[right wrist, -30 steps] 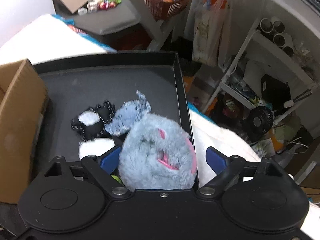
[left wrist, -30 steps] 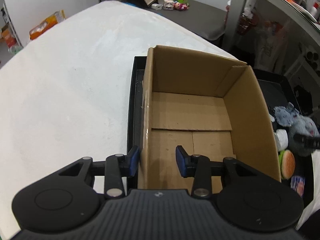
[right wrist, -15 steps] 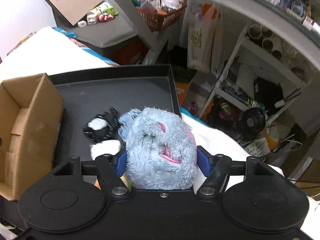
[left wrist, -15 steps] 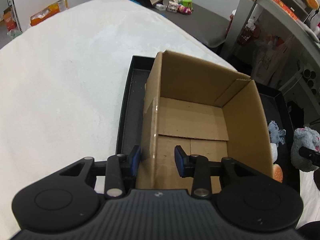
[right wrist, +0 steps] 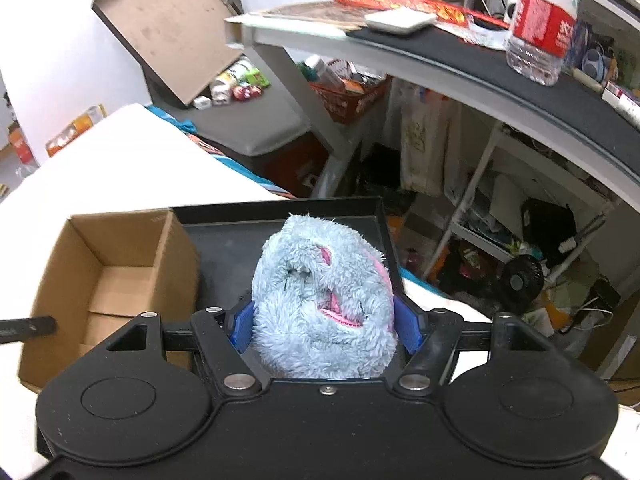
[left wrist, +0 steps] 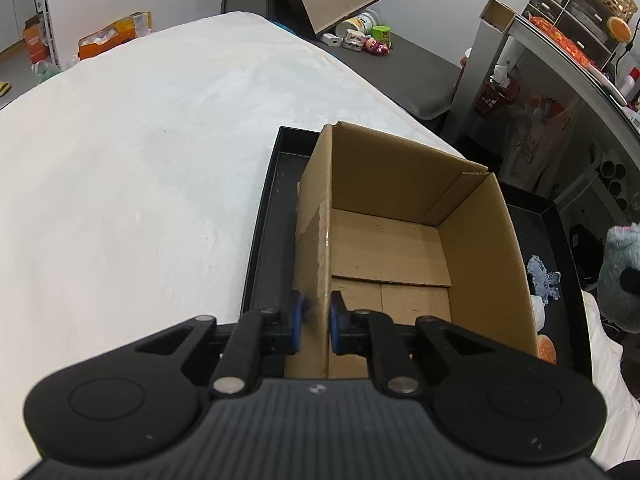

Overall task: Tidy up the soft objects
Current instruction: 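Carry the grey plush mouse with the right gripper into the cardboard box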

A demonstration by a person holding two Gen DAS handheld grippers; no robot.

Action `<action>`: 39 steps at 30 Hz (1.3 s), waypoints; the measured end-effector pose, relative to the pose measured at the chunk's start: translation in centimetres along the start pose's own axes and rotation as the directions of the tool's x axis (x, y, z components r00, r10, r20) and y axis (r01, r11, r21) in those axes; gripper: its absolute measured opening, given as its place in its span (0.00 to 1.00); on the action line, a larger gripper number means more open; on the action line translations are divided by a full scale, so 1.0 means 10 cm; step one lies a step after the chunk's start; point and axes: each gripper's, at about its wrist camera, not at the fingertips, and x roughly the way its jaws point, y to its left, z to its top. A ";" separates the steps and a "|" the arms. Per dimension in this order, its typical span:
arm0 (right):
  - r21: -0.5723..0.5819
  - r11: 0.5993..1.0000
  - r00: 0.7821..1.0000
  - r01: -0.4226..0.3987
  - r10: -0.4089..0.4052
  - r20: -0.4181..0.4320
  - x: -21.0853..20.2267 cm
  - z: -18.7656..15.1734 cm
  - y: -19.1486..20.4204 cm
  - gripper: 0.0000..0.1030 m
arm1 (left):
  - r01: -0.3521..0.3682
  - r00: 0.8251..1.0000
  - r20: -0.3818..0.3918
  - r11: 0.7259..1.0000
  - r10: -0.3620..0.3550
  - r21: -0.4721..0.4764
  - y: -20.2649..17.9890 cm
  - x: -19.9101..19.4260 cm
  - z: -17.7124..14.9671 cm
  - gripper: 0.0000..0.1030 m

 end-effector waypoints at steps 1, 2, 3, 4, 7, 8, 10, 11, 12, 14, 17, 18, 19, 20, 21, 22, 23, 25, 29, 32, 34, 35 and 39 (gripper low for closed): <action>-0.006 1.000 1.000 -0.004 0.004 0.007 -0.03 0.00 0.04 0.64 | 0.001 1.000 0.002 1.000 -0.001 -0.001 0.00 0.00 -0.01 0.12; -0.019 1.000 1.000 -0.009 0.009 0.014 -0.06 0.00 0.09 0.64 | 0.001 1.000 0.002 1.000 -0.001 -0.003 0.00 -0.01 -0.02 0.12; -0.029 0.999 1.000 -0.015 0.016 0.020 -0.09 0.01 0.13 0.64 | 0.002 1.000 -0.001 1.000 -0.002 -0.007 0.00 -0.02 -0.02 0.12; -0.037 0.999 0.999 -0.022 0.023 0.025 -0.11 0.02 0.17 0.64 | 0.004 1.000 -0.002 1.000 -0.004 -0.008 0.00 -0.02 -0.03 0.13; -0.052 0.998 0.999 -0.038 0.039 0.030 -0.16 0.04 0.30 0.64 | 0.010 1.000 -0.008 1.000 -0.011 -0.009 0.00 -0.03 -0.04 0.13; -0.058 0.997 0.998 -0.043 0.045 0.033 -0.18 0.05 0.34 0.64 | 0.012 1.000 -0.008 1.000 -0.012 -0.008 0.00 -0.03 -0.04 0.13; -0.076 0.996 0.998 -0.051 0.053 0.035 -0.21 0.06 0.44 0.64 | 0.016 1.000 -0.009 1.000 -0.016 -0.013 0.02 -0.03 -0.04 0.13; -0.086 0.995 0.998 -0.056 0.059 0.035 -0.22 0.07 0.49 0.64 | 0.018 1.000 -0.010 1.000 -0.018 -0.017 0.03 -0.02 -0.04 0.13; -0.094 0.994 0.997 -0.060 0.063 0.035 -0.23 0.08 0.53 0.64 | 0.021 1.000 -0.010 1.000 -0.021 -0.020 0.03 -0.02 -0.04 0.13; -0.107 0.992 0.997 -0.066 0.071 0.038 -0.23 0.09 0.62 0.64 | 0.024 1.000 -0.008 0.999 -0.025 -0.020 0.04 -0.02 -0.03 0.13; -0.117 0.990 0.996 -0.079 0.084 0.037 -0.22 0.10 0.74 0.64 | 0.028 1.000 -0.005 0.999 -0.028 -0.020 0.06 -0.02 -0.02 0.13; -0.123 0.989 0.995 -0.085 0.090 0.035 -0.21 0.10 0.79 0.64 | 0.030 1.000 -0.006 0.999 -0.030 -0.020 0.06 -0.02 -0.02 0.13; -0.130 0.987 0.995 -0.091 0.096 0.033 -0.20 0.10 0.83 0.64 | 0.033 0.999 -0.008 0.999 -0.033 -0.021 0.07 -0.02 -0.02 0.13; -0.140 0.986 0.994 -0.096 0.102 0.031 -0.19 0.10 0.88 0.64 | 0.036 0.999 -0.009 0.999 -0.036 -0.021 0.07 -0.02 -0.02 0.13; -0.148 0.984 0.994 -0.099 0.104 0.030 -0.18 0.09 0.93 0.64 | 0.038 0.999 -0.010 0.999 -0.038 -0.021 0.08 -0.03 -0.03 0.13; -0.159 0.982 0.994 -0.103 0.109 0.029 -0.17 0.09 0.97 0.64 | 0.040 0.999 -0.012 0.999 -0.041 -0.021 0.09 -0.03 -0.03 0.13; -0.169 0.979 0.993 -0.111 0.117 0.026 -0.15 0.09 1.03 0.64 | 0.043 0.999 -0.015 0.999 -0.044 -0.021 0.09 -0.03 -0.03 0.13; -0.187 0.975 0.991 -0.123 0.129 0.020 -0.13 0.09 1.13 0.64 | 0.050 0.998 -0.022 0.998 -0.051 -0.026 0.10 -0.03 -0.02 0.13; -0.218 0.966 0.989 -0.140 0.145 0.009 -0.03 0.08 1.33 0.64 | 0.035 0.999 -0.024 0.999 -0.035 -0.009 0.08 -0.01 0.01 0.13; -0.244 0.957 0.987 -0.155 0.160 0.000 0.03 0.07 1.47 0.65 | 0.041 0.998 -0.036 0.999 -0.042 -0.025 0.10 0.00 0.03 0.14; -0.260 0.952 0.986 -0.163 0.167 -0.005 0.08 0.06 1.55 0.65 | 0.050 0.998 -0.042 0.998 -0.051 -0.036 0.12 0.01 0.04 0.14; -0.270 0.948 0.985 -0.166 0.170 -0.008 0.10 0.05 1.59 0.65 | 0.053 0.998 -0.044 0.998 -0.054 -0.038 0.13 0.02 0.05 0.14; -0.300 0.938 0.984 -0.172 0.176 -0.014 0.17 0.04 1.69 0.65 | 0.063 0.996 -0.063 0.996 -0.068 -0.068 0.19 0.05 0.08 0.14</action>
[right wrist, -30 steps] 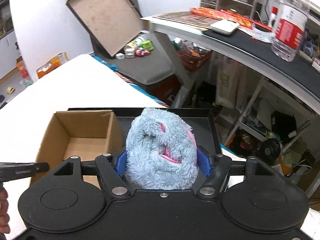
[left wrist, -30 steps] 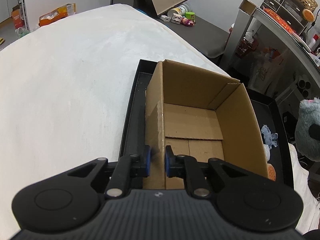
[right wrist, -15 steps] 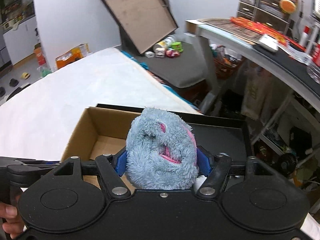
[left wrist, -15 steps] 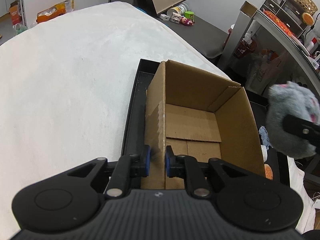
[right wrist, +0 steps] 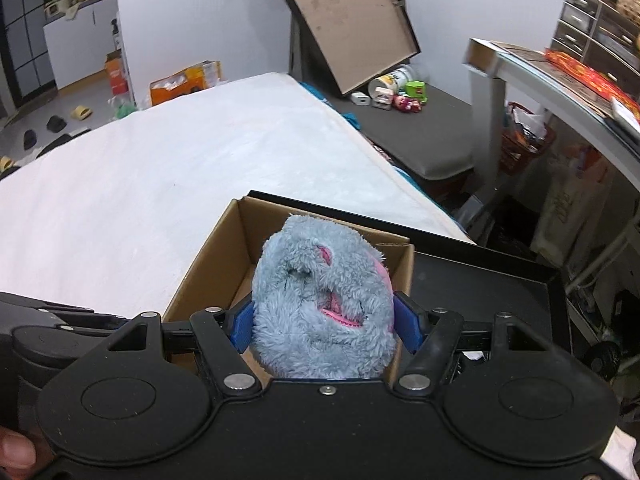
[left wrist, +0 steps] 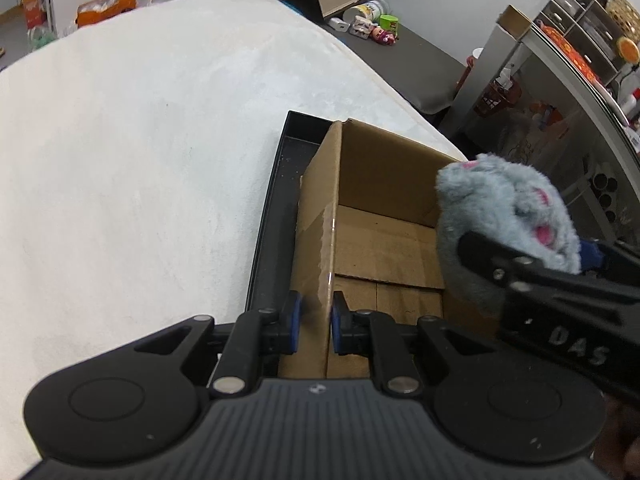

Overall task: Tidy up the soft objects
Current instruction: 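Carry the grey plush mouse with the right gripper into the cardboard box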

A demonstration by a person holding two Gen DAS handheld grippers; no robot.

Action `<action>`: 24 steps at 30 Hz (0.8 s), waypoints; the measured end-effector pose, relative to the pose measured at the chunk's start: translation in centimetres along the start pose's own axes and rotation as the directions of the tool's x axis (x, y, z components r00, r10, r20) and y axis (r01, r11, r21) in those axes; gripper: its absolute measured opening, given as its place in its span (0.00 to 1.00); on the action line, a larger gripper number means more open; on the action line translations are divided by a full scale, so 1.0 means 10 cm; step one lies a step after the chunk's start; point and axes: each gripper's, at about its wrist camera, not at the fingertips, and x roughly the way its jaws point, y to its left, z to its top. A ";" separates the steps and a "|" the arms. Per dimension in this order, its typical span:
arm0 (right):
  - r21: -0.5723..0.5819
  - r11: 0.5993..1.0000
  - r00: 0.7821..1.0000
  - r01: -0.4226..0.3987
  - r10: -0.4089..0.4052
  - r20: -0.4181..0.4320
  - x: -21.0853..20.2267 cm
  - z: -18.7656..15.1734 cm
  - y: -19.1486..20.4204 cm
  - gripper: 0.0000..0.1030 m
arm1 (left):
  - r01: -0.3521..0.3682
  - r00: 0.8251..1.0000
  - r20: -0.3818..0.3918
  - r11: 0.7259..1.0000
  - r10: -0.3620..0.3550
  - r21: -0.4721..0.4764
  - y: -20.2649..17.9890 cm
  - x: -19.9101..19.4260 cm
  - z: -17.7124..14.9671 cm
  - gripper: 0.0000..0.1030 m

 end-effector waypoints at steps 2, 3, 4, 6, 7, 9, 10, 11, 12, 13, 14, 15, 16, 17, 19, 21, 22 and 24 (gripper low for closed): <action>0.000 1.000 1.000 -0.004 0.004 -0.007 0.05 0.01 0.02 0.65 | 0.008 1.000 -0.006 1.000 -0.008 -0.008 0.02 0.00 0.02 0.14; 0.003 1.000 1.000 -0.008 0.008 -0.012 0.08 0.01 0.02 0.65 | 0.011 1.000 -0.008 1.000 -0.011 -0.010 0.03 0.00 0.02 0.14; 0.003 1.000 1.000 -0.012 0.012 -0.015 0.11 0.02 0.03 0.65 | 0.015 1.000 -0.009 1.000 -0.015 -0.011 0.03 -0.01 0.01 0.14; -0.002 1.000 1.000 -0.019 0.019 -0.020 0.15 0.03 0.06 0.65 | 0.019 1.000 -0.011 1.000 -0.019 -0.014 0.05 -0.01 0.01 0.15; -0.006 1.000 1.000 -0.023 0.023 -0.021 0.17 0.04 0.07 0.65 | 0.024 1.000 -0.013 1.000 -0.024 -0.020 0.07 -0.01 0.01 0.15; -0.011 0.999 0.999 -0.032 0.031 -0.024 0.21 0.05 0.10 0.65 | 0.030 0.999 -0.020 0.999 -0.030 -0.032 0.09 -0.01 0.02 0.15; -0.012 0.999 0.999 -0.036 0.036 -0.025 0.24 0.06 0.11 0.65 | 0.032 0.999 -0.023 0.999 -0.033 -0.039 0.10 -0.01 0.03 0.15; -0.013 0.999 0.999 -0.041 0.040 -0.027 0.26 0.07 0.12 0.65 | 0.035 0.999 -0.025 0.998 -0.036 -0.045 0.11 0.00 0.03 0.15; -0.013 0.999 0.999 -0.045 0.044 -0.028 0.28 0.08 0.14 0.65 | 0.035 0.999 -0.027 0.998 -0.037 -0.051 0.12 0.00 0.03 0.15; -0.012 0.999 0.998 -0.049 0.048 -0.029 0.30 0.08 0.14 0.65 | 0.037 0.999 -0.028 0.998 -0.039 -0.057 0.13 0.00 0.04 0.15; -0.012 0.999 0.998 -0.052 0.052 -0.031 0.32 0.08 0.15 0.65 | 0.040 0.999 -0.029 0.997 -0.041 -0.062 0.14 0.00 0.04 0.15; -0.012 0.998 0.998 -0.054 0.054 -0.033 0.33 0.09 0.15 0.65 | 0.042 0.999 -0.029 0.997 -0.044 -0.066 0.14 0.00 0.05 0.15; -0.012 0.998 0.998 -0.055 0.055 -0.035 0.35 0.09 0.15 0.65 | 0.044 0.998 -0.030 0.996 -0.046 -0.071 0.15 0.00 0.05 0.15; -0.009 0.998 0.998 -0.056 0.056 -0.037 0.36 0.09 0.15 0.65 | 0.045 0.998 -0.031 0.996 -0.047 -0.076 0.15 0.00 0.05 0.15; 0.000 0.998 0.997 -0.060 0.060 -0.045 0.39 0.09 0.15 0.67 | 0.043 0.998 -0.031 0.996 -0.045 -0.079 0.15 0.00 0.05 0.15; 0.004 0.998 0.997 -0.063 0.063 -0.052 0.41 0.10 0.13 0.70 | 0.042 0.999 -0.030 0.996 -0.044 -0.080 0.14 0.00 0.05 0.15; 0.007 0.998 0.997 -0.063 0.063 -0.054 0.40 0.11 0.13 0.71 | 0.040 0.999 -0.030 0.996 -0.043 -0.081 0.14 0.00 0.05 0.15; 0.011 0.998 0.997 -0.066 0.067 -0.047 0.38 0.12 0.10 0.74 | 0.038 0.999 -0.032 0.996 -0.041 -0.086 0.13 0.00 0.05 0.16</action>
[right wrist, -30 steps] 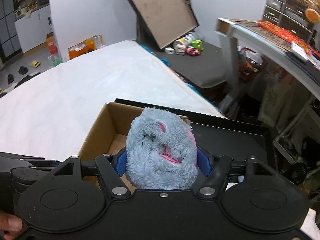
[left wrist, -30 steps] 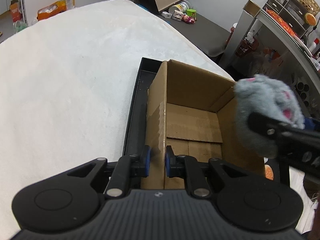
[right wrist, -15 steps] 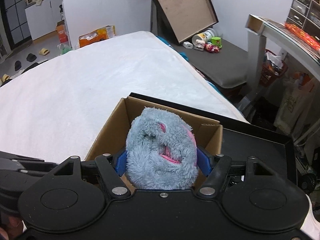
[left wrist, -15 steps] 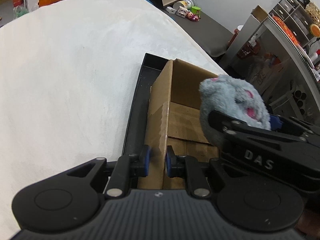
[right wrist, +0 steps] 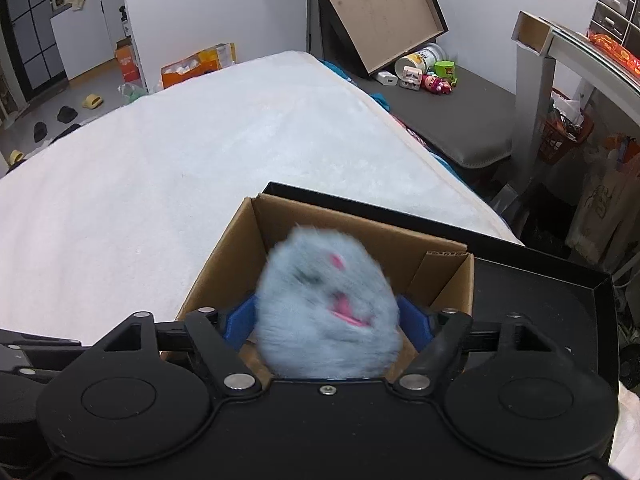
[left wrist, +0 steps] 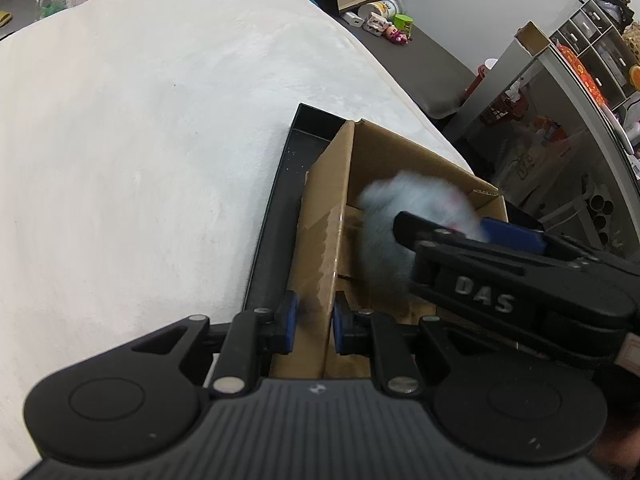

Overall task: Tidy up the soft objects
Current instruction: 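Carry the grey plush mouse with the right gripper into the cardboard box, then open the right gripper to drop the mouse and withdraw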

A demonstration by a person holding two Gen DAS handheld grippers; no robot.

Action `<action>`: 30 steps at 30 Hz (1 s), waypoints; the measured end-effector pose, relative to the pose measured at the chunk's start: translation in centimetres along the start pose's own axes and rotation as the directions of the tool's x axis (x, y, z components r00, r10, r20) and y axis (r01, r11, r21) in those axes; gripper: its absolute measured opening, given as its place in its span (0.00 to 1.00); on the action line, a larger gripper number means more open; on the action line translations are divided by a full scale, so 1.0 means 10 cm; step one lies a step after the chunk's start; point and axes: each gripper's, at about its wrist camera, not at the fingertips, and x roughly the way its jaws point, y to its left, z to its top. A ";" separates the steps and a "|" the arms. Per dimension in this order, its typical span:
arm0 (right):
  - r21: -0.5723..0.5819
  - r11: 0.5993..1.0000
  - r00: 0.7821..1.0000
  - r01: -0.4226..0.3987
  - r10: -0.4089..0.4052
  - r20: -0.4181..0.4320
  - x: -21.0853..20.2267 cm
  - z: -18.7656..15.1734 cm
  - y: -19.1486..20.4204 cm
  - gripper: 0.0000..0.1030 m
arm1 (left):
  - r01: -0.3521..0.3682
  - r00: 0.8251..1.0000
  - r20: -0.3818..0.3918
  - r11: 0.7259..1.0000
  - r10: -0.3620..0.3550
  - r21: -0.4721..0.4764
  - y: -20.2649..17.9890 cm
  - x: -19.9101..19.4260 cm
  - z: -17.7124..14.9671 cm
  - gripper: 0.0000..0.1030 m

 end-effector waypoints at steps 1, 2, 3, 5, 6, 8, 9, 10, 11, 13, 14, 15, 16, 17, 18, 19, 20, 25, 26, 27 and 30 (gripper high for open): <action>0.001 1.000 1.000 0.002 -0.002 0.007 -0.03 0.00 -0.02 0.79 | -0.007 1.000 0.002 1.000 0.007 0.001 -0.01 0.00 0.00 0.16; 0.002 1.000 1.000 0.005 -0.005 0.013 -0.06 0.00 -0.04 0.81 | -0.013 1.000 0.001 1.000 0.013 0.007 -0.02 0.00 0.00 0.16; 0.004 1.000 1.000 0.007 -0.007 0.018 -0.08 0.00 -0.06 0.81 | -0.019 1.000 0.003 1.000 0.019 0.015 -0.04 -0.01 -0.01 0.16; 0.017 1.000 1.000 0.007 -0.008 0.021 -0.13 0.00 -0.13 0.81 | -0.028 1.000 0.002 0.999 0.028 0.024 -0.06 -0.01 -0.01 0.17; 0.026 1.000 1.000 0.006 -0.007 0.025 -0.17 -0.01 -0.17 0.81 | -0.033 0.999 -0.001 0.999 0.033 0.027 -0.08 -0.01 -0.01 0.21; 0.038 0.999 0.999 0.005 -0.007 0.035 -0.24 -0.03 -0.23 0.81 | -0.049 0.999 -0.005 0.998 0.049 0.029 -0.09 -0.01 -0.01 0.28; 0.043 0.999 0.999 0.005 -0.007 0.041 -0.29 -0.04 -0.27 0.81 | -0.057 0.998 -0.006 0.998 0.057 0.029 -0.10 -0.01 -0.01 0.34; 0.047 0.999 0.999 0.005 -0.008 0.046 -0.33 -0.06 -0.30 0.81 | -0.067 0.998 -0.007 0.997 0.067 0.028 -0.11 -0.01 -0.02 0.36; 0.052 0.999 0.999 0.005 -0.008 0.052 -0.38 -0.08 -0.33 0.81 | -0.077 0.997 -0.005 0.997 0.077 0.026 -0.11 -0.02 -0.03 0.40; 0.059 0.998 0.998 0.005 -0.009 0.061 -0.46 -0.12 -0.39 0.81 | -0.087 0.996 0.000 0.996 0.087 0.033 -0.14 -0.04 -0.04 0.45; 0.063 0.998 0.998 0.007 -0.011 0.063 -0.50 -0.14 -0.43 0.81 | -0.092 0.996 0.004 0.995 0.092 0.039 -0.16 -0.05 -0.05 0.49; 0.069 0.998 0.998 0.010 -0.015 0.066 -0.54 -0.17 -0.47 0.81 | -0.097 0.995 0.008 0.994 0.097 0.045 -0.18 -0.06 -0.06 0.54; 0.076 0.997 0.998 0.013 -0.019 0.067 -0.58 -0.20 -0.51 0.81 | -0.106 0.994 0.011 0.993 0.106 0.052 -0.20 -0.07 -0.08 0.56; 0.083 0.996 0.997 0.016 -0.022 0.069 -0.61 -0.22 -0.56 0.81 | -0.114 0.993 0.013 0.992 0.113 0.058 -0.23 -0.08 -0.08 0.60; 0.092 0.996 0.997 0.019 -0.026 0.071 -0.65 -0.26 -0.60 0.81 | -0.121 0.993 0.017 0.991 0.120 0.063 -0.26 -0.10 -0.09 0.64; 0.099 0.995 0.997 0.023 -0.030 0.071 -0.68 -0.28 -0.65 0.81 | -0.126 0.992 0.022 0.990 0.125 0.066 -0.28 -0.11 -0.10 0.65; 0.108 0.994 0.997 0.026 -0.034 0.071 -0.71 -0.32 -0.69 0.81 | -0.131 0.991 0.027 0.989 0.129 0.070 -0.31 -0.13 -0.11 0.69; 0.154 0.987 0.996 0.045 -0.056 0.068 -0.86 -0.50 -0.93 0.82 | -0.148 0.988 0.048 0.984 0.144 0.103 -0.46 -0.19 -0.16 0.78; 0.163 0.985 0.996 0.048 -0.059 0.067 -0.88 -0.53 -0.98 0.82 | -0.155 0.987 0.046 0.982 0.151 0.107 -0.48 -0.21 -0.17 0.79; 0.172 0.984 0.996 0.051 -0.063 0.065 -0.91 -0.57 -1.02 0.82 | -0.160 0.987 0.048 0.981 0.155 0.113 -0.50 -0.21 -0.19 0.80; 0.192 0.980 0.995 0.059 -0.073 0.064 -0.98 -0.66 -1.14 0.82 | -0.179 0.984 0.050 0.976 0.174 0.126 -0.54 -0.23 -0.23 0.82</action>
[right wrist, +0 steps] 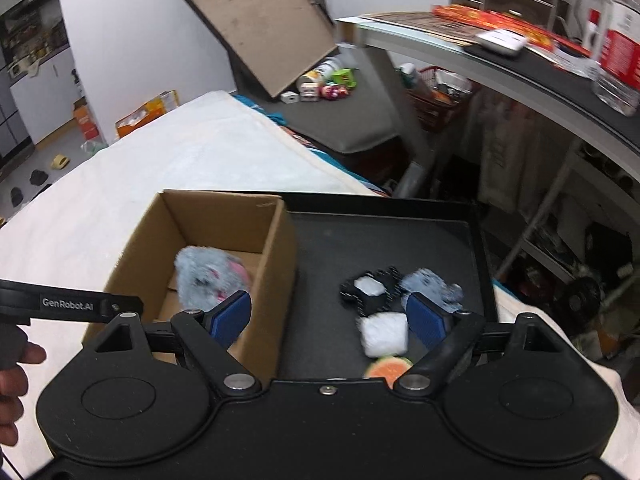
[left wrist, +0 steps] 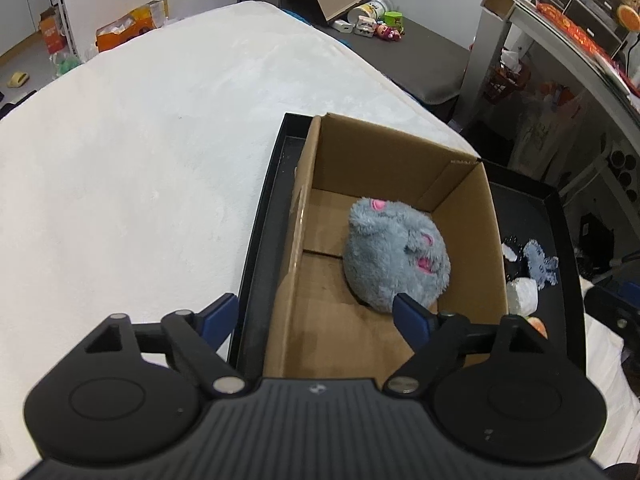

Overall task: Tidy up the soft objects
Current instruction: 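Open the right gripper to drop the mouse and withdraw, then grasp the blue-purple tissue pack with the right gripper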

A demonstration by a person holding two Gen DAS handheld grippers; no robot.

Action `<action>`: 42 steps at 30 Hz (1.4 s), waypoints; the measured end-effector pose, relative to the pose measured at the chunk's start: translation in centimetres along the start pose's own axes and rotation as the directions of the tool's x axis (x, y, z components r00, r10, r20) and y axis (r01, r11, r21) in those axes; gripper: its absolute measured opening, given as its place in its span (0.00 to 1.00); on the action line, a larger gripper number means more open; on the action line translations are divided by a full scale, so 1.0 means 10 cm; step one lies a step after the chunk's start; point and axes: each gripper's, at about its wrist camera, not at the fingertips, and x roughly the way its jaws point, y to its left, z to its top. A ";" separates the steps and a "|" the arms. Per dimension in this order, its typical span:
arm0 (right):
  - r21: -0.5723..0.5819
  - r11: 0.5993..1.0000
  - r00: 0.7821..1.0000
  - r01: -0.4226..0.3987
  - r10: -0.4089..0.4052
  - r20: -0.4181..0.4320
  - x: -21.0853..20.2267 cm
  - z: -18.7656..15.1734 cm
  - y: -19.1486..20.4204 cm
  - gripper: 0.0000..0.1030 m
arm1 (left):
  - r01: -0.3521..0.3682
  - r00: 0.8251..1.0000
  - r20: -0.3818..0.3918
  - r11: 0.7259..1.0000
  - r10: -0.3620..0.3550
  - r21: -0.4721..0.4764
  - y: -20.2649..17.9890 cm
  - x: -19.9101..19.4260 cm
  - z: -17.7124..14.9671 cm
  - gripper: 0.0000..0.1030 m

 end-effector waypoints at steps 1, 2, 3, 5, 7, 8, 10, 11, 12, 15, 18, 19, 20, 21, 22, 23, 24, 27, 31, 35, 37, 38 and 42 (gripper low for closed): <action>0.006 1.000 1.000 0.002 -0.002 0.000 -0.02 -0.02 -0.04 0.82 | -0.005 1.000 -0.002 1.000 0.005 0.003 -0.01 -0.01 -0.01 0.82; 0.013 1.000 1.000 0.005 -0.005 -0.001 -0.04 -0.04 -0.08 0.82 | -0.009 1.000 -0.003 1.000 0.009 0.006 -0.03 -0.01 -0.02 0.82; 0.017 1.000 1.000 0.008 -0.008 -0.001 -0.06 -0.06 -0.12 0.82 | -0.012 1.000 -0.004 1.000 0.012 0.010 -0.05 -0.02 -0.04 0.83; 0.028 1.000 1.000 0.011 -0.011 -0.003 -0.09 -0.09 -0.19 0.82 | -0.020 1.000 -0.003 1.000 0.020 0.021 -0.08 -0.04 -0.07 0.85; 0.040 0.999 1.000 0.014 -0.014 -0.004 -0.10 -0.13 -0.26 0.82 | -0.029 1.000 -0.001 0.999 0.029 0.033 -0.12 -0.05 -0.09 0.89; 0.044 0.999 1.000 0.015 -0.015 -0.005 -0.12 -0.16 -0.28 0.82 | -0.031 1.000 0.000 0.999 0.031 0.039 -0.14 -0.06 -0.11 0.91; 0.052 0.998 1.000 0.020 -0.019 -0.006 -0.14 -0.21 -0.33 0.84 | -0.034 0.999 -0.002 0.998 0.034 0.057 -0.19 -0.07 -0.13 0.92; 0.056 0.998 1.000 0.022 -0.022 -0.006 -0.17 -0.25 -0.36 0.85 | -0.034 0.999 -0.006 0.997 0.035 0.072 -0.21 -0.08 -0.14 0.93; 0.060 0.998 1.000 0.025 -0.025 -0.007 -0.18 -0.28 -0.39 0.85 | -0.034 0.999 -0.010 0.996 0.035 0.084 -0.24 -0.08 -0.15 0.95; 0.075 0.997 0.999 0.030 -0.029 -0.016 -0.20 -0.37 -0.49 0.86 | -0.028 0.999 -0.029 0.994 0.031 0.105 -0.30 -0.06 -0.19 0.96; 0.090 0.995 0.999 0.037 -0.035 -0.028 -0.20 -0.45 -0.59 0.86 | -0.049 0.998 -0.035 0.991 0.054 0.126 -0.35 -0.06 -0.23 0.97; 0.094 0.995 0.999 0.039 -0.036 -0.032 -0.21 -0.48 -0.61 0.87 | -0.058 0.997 -0.035 0.990 0.063 0.132 -0.35 -0.06 -0.24 0.97; 0.098 0.994 0.999 0.041 -0.038 -0.035 -0.21 -0.50 -0.63 0.87 | -0.066 0.997 -0.035 0.989 0.071 0.135 -0.36 -0.06 -0.24 0.97; 0.103 0.994 0.998 0.043 -0.040 -0.038 -0.21 -0.53 -0.66 0.87 | -0.072 0.996 -0.036 0.988 0.078 0.138 -0.37 -0.06 -0.25 0.97; 0.107 0.993 0.998 0.046 -0.041 -0.043 -0.21 -0.56 -0.69 0.87 | -0.076 0.996 -0.039 0.987 0.082 0.140 -0.37 -0.06 -0.25 0.97; 0.112 0.993 0.998 0.048 -0.043 -0.048 -0.21 -0.59 -0.72 0.87 | -0.078 0.996 -0.042 0.987 0.085 0.141 -0.38 -0.05 -0.25 0.97; 0.116 0.992 0.998 0.049 -0.043 -0.052 -0.21 -0.61 -0.74 0.87 | -0.079 0.995 -0.045 0.987 0.086 0.142 -0.38 -0.05 -0.26 0.97; 0.123 0.991 0.997 0.049 -0.040 -0.068 -0.18 -0.69 -0.80 0.87 | -0.084 0.994 -0.051 0.985 0.092 0.153 -0.40 -0.04 -0.27 0.97; 0.135 0.990 0.995 0.049 -0.036 -0.096 -0.13 -0.82 -0.86 0.87 | -0.090 0.993 -0.054 0.981 0.100 0.169 -0.43 -0.03 -0.31 0.97; 0.163 0.986 0.990 0.041 -0.018 -0.140 -0.04 -0.94 -0.91 0.87 | -0.101 0.992 -0.051 0.980 0.111 0.171 -0.44 -0.03 -0.31 0.97; 0.183 0.983 0.987 0.032 -0.002 -0.160 0.01 -1.00 -0.93 0.87 | -0.105 0.992 -0.049 0.980 0.115 0.171 -0.44 -0.03 -0.31 0.97; 0.194 0.981 0.985 0.030 0.003 -0.171 0.04 -1.03 -0.95 0.87 | -0.105 0.992 -0.049 0.979 0.115 0.172 -0.44 -0.02 -0.31 0.97; 0.225 0.974 0.979 0.028 0.019 -0.204 0.15 -1.11 -0.97 0.85 | -0.108 0.992 -0.048 0.979 0.118 0.175 -0.45 -0.01 -0.30 0.97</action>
